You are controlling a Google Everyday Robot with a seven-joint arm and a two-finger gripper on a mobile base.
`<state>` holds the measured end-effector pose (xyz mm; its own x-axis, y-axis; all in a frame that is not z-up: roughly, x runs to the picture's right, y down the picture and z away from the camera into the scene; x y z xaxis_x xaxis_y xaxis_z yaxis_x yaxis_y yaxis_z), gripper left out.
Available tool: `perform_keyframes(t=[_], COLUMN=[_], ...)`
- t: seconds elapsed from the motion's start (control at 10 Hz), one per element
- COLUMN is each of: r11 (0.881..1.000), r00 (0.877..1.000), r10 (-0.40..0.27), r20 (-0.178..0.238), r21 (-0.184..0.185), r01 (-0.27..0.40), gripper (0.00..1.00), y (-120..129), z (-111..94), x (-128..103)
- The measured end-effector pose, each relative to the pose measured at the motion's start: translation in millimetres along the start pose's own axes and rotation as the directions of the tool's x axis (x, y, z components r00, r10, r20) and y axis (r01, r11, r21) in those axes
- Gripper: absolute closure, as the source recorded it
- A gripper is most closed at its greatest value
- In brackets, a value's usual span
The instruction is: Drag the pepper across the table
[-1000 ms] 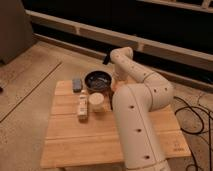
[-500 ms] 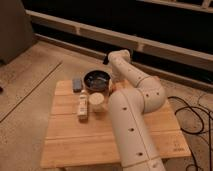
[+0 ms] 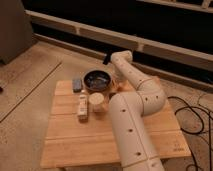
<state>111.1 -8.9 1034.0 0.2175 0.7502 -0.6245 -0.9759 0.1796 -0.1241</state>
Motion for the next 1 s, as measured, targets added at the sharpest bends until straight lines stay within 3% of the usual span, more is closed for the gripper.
perform_keyframes(t=[0.1,0.2,0.6,1.0], r11=[1.000,1.000,1.000,0.999], r00=[1.000,1.000,0.998,0.995], r10=[0.001,0.006,0.026,-0.043], r20=[0.003,0.005,0.052,0.088], r21=[0.002,0.006,0.014,0.030], r01=[-0.001,-0.006,-0.027,0.041], gripper=[0.98,1.00,1.00,1.00], y=[0,-1,-19,-35], z=[1,0,-7,-7], x=[-1,-2,-14,-24])
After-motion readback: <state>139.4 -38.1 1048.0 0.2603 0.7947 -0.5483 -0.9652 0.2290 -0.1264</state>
